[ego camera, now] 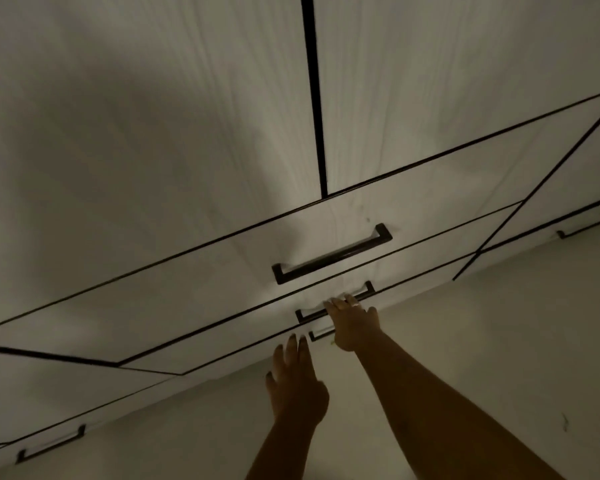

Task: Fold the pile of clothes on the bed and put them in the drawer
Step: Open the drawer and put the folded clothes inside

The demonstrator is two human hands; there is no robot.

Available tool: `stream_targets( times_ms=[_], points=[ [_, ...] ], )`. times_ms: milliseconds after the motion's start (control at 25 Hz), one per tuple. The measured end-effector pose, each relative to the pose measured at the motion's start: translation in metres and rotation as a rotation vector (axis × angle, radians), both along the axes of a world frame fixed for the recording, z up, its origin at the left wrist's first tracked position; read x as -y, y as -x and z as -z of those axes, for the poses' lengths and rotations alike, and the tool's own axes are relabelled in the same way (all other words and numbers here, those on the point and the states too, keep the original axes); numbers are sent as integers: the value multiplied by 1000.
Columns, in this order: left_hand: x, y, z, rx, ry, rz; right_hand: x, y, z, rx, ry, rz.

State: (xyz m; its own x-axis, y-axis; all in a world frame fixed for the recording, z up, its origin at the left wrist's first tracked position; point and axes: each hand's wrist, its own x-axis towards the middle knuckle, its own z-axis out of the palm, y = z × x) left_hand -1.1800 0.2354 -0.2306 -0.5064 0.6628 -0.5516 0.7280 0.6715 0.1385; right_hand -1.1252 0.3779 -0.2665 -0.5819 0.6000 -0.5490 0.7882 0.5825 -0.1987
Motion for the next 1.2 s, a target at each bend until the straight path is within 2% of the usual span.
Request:
stream_targets(
  times_ms=[160,400,480,760,800,840,960,1040,1120,1200],
  points=[
    [-11,11,18,-91,-56,59,10,4,22,-65,-68,40],
    [-18,26,9,-271,-376,8,17,1,18,-67,-59,42],
    [-18,33,6,-313,-379,34,22,-4,18,-66,-32,58],
    [-2,36,10,-260,-322,96,50,-33,3,58,-1,45],
    [4,30,8,-263,-298,115,57,-42,-3,32,-45,32],
    [13,22,6,-271,-273,133,67,-51,-8,-79,-133,22],
    [45,-10,-3,-211,-211,166,99,-83,-24,-529,-425,-36],
    [62,-22,-2,-200,-222,183,100,-94,-40,-651,-500,-4],
    [77,-32,1,-190,-217,217,90,-95,-56,-569,-427,90],
    [92,-44,-2,-129,-225,211,86,-99,-58,-235,-254,57]
  ],
)
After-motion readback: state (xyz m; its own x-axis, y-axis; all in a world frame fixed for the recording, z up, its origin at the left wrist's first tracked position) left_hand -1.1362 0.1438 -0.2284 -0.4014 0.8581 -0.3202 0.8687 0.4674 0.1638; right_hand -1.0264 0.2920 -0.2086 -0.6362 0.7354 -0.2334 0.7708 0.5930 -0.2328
